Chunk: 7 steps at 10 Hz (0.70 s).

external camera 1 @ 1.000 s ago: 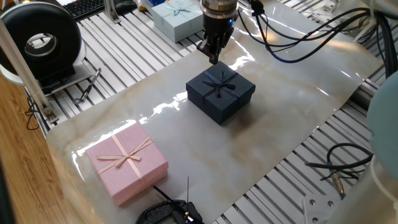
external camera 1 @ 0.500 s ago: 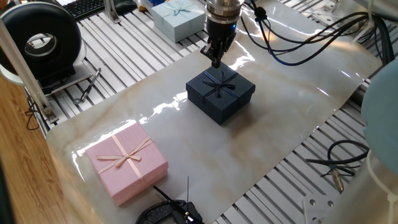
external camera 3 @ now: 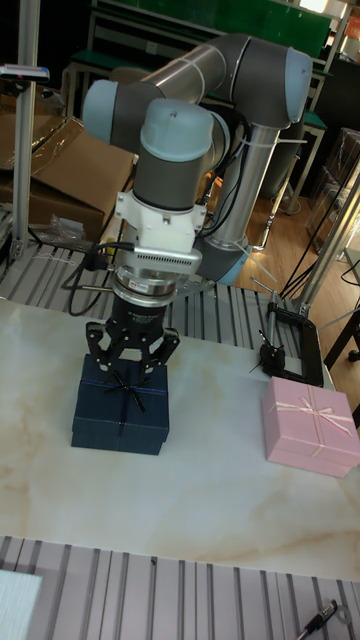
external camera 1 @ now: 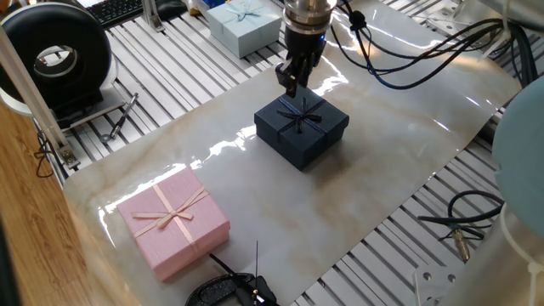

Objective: Open a box

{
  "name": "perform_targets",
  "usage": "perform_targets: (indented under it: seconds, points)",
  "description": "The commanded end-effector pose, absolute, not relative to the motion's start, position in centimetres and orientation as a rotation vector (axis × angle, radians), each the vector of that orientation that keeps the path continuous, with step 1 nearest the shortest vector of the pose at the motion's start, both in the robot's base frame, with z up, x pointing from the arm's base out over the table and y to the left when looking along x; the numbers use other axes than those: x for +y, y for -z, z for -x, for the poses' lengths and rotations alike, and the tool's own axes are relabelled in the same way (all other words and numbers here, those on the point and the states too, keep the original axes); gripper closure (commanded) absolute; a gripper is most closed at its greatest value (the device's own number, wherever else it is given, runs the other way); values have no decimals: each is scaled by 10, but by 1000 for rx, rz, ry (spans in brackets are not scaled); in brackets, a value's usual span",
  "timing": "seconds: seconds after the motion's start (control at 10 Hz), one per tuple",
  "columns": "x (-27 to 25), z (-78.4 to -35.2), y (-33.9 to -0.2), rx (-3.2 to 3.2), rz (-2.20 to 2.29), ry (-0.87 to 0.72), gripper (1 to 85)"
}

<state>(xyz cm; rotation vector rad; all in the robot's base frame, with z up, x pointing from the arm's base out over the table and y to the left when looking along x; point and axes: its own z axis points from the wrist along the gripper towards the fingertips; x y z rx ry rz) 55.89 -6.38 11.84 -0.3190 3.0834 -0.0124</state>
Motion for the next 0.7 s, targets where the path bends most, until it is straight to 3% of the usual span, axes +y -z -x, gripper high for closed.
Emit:
perform_targets:
  seconds: [0.0,0.4,0.6]
  points:
    - [-74,-562,-119,3052,507,71,473]
    - [-82,-539,-120,3069,774,76,487]
    - [-100,-544,-122,3020,949,185,487]
